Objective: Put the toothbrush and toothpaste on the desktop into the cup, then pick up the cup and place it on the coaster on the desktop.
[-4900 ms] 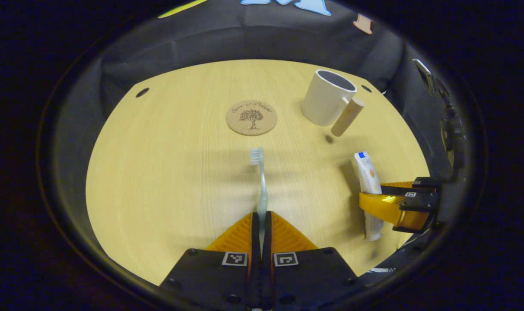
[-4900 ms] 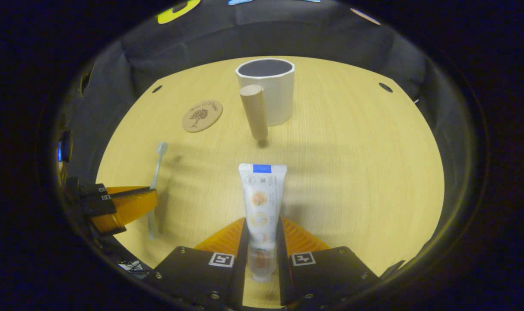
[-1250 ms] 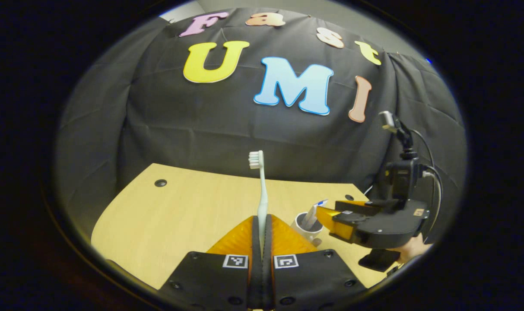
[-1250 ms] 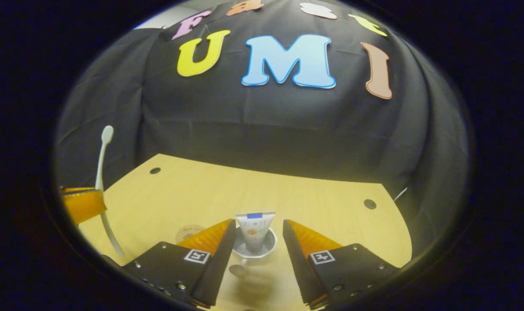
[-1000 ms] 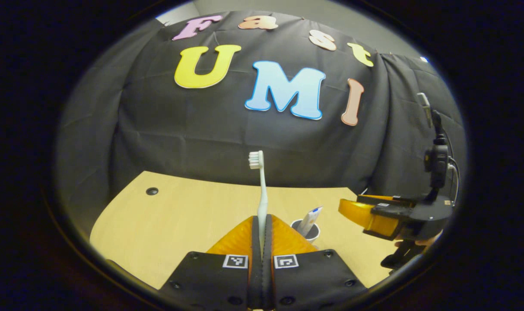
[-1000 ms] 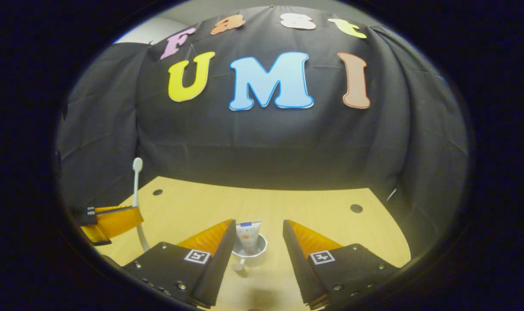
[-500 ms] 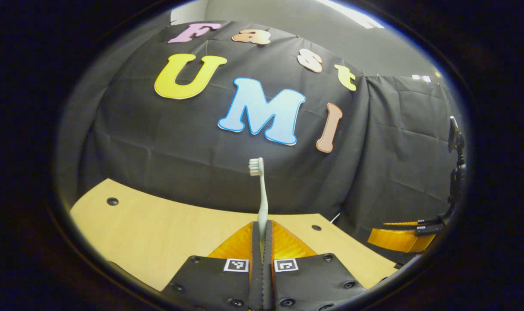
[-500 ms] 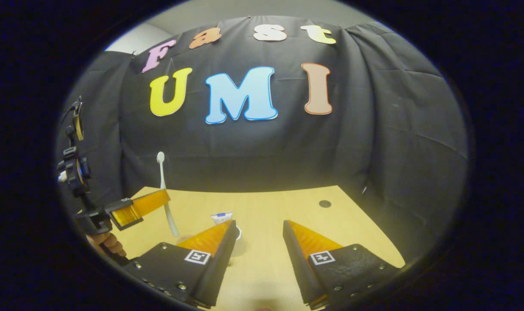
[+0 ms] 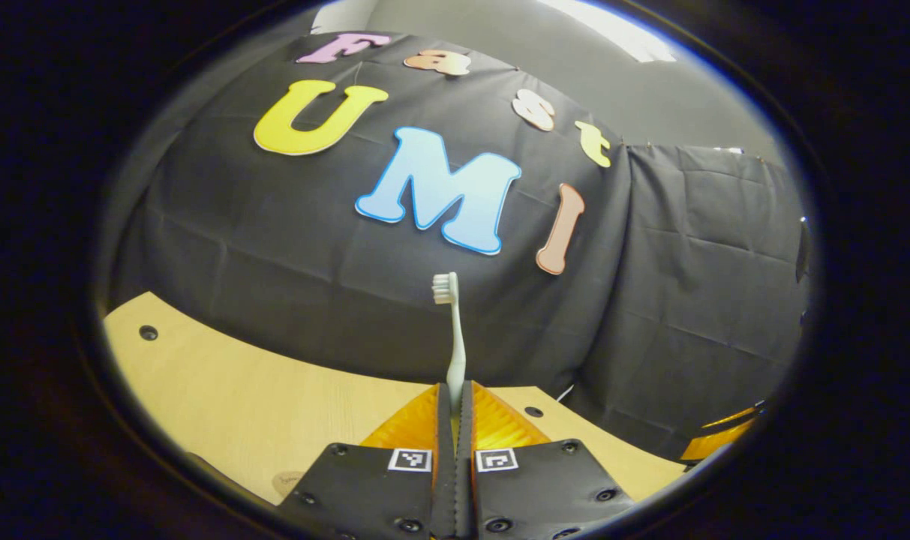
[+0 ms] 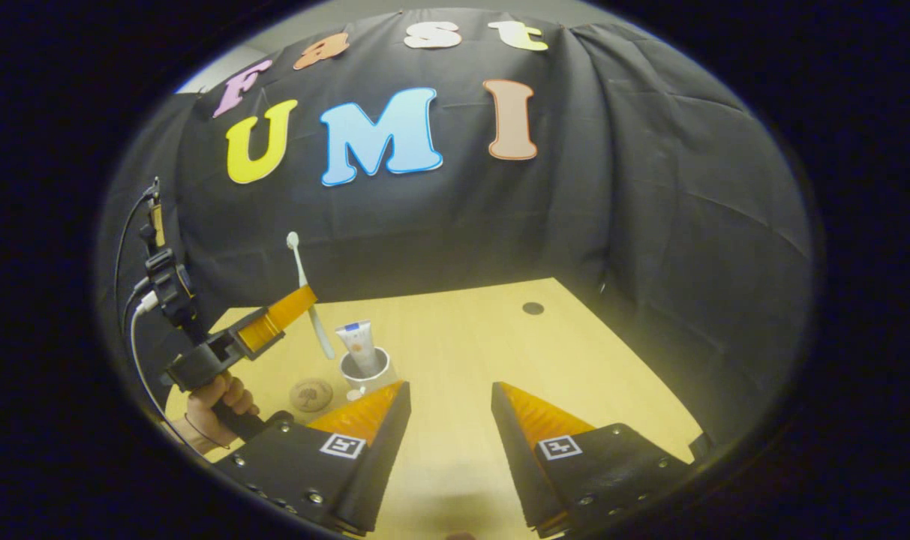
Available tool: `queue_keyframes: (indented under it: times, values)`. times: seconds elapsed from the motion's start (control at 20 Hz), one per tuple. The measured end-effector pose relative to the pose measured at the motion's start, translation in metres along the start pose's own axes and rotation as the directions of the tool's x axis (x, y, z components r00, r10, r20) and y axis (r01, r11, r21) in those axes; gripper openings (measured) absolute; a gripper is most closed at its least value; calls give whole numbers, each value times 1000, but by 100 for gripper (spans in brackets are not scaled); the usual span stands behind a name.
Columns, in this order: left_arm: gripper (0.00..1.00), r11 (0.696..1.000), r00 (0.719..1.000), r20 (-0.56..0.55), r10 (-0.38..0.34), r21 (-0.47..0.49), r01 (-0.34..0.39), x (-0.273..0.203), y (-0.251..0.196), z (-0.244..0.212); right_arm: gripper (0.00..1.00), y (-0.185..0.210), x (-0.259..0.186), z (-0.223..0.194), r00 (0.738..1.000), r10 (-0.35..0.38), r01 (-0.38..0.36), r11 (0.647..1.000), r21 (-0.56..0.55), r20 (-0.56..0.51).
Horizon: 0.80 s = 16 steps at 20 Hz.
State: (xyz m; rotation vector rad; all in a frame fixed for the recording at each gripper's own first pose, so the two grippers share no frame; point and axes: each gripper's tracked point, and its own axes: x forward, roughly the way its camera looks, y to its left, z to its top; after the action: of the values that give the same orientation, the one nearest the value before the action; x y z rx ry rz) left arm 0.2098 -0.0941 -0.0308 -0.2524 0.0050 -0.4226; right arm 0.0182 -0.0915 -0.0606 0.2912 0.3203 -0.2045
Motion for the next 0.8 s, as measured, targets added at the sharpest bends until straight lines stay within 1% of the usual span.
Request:
queue_keyframes:
  times: [0.2,0.4,0.55,0.65,0.75,0.8]
  values:
    - [7,1000,1000,10,-16,26,16,-2,-1,-26,69,5,1,-11,999,14,-13,999,33,-44]
    - [6,999,999,45,-4,42,3,-3,3,-36,69,9,1,-19,996,26,-22,998,51,-82]
    - [7,998,999,50,-6,60,3,3,3,-51,69,14,0,-25,994,42,-36,997,61,-102]
    - [8,997,999,34,-3,80,0,8,2,-60,69,16,1,-25,993,50,-43,997,65,-108]
    - [12,995,1000,5,-8,104,7,11,-2,-70,69,18,1,-25,992,61,-53,996,71,-110]
    - [10,993,1000,2,-9,117,8,10,-3,-71,69,18,1,-25,992,64,-56,996,70,-109]
